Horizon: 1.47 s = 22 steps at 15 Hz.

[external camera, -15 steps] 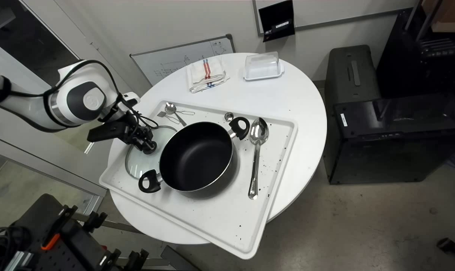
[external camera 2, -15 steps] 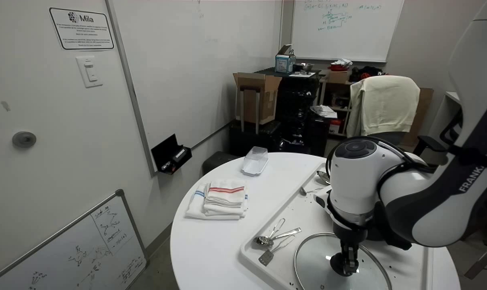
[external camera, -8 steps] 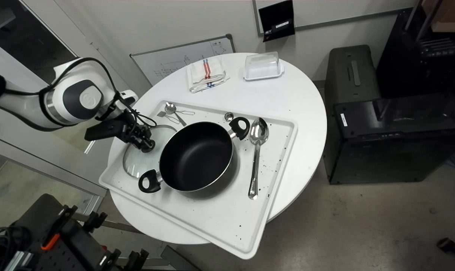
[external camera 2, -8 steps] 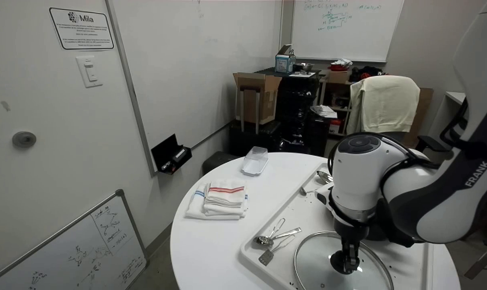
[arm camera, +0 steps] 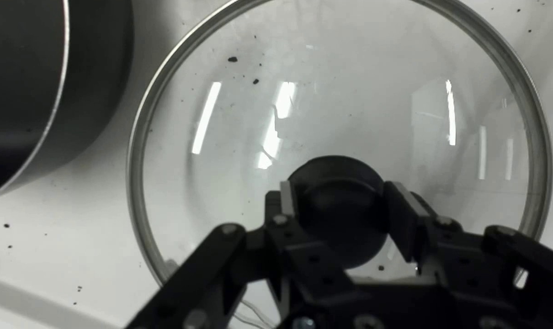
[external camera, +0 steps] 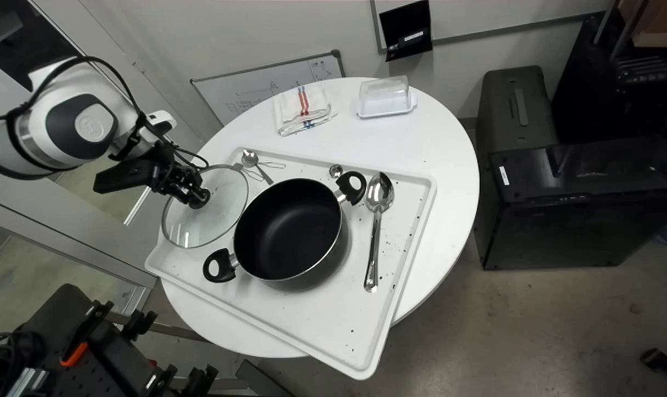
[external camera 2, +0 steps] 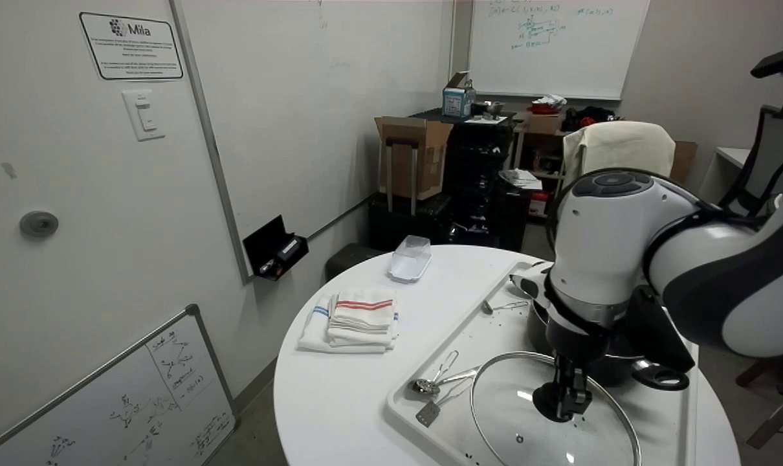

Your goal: Place the glass lid on the pot.

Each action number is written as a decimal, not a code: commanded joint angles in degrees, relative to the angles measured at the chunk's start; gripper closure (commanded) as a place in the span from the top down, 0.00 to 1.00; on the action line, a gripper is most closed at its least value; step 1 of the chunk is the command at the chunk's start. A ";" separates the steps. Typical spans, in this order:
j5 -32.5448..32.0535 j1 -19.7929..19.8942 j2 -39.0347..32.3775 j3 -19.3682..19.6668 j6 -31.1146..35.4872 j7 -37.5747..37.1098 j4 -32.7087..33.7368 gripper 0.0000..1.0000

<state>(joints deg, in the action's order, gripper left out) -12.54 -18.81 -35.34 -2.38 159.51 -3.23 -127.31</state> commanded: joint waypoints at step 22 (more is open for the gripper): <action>8.58 16.89 13.28 5.57 2.75 -1.71 -11.15 0.24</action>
<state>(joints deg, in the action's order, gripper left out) -5.81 -3.39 -23.59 2.41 161.87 -4.44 -137.76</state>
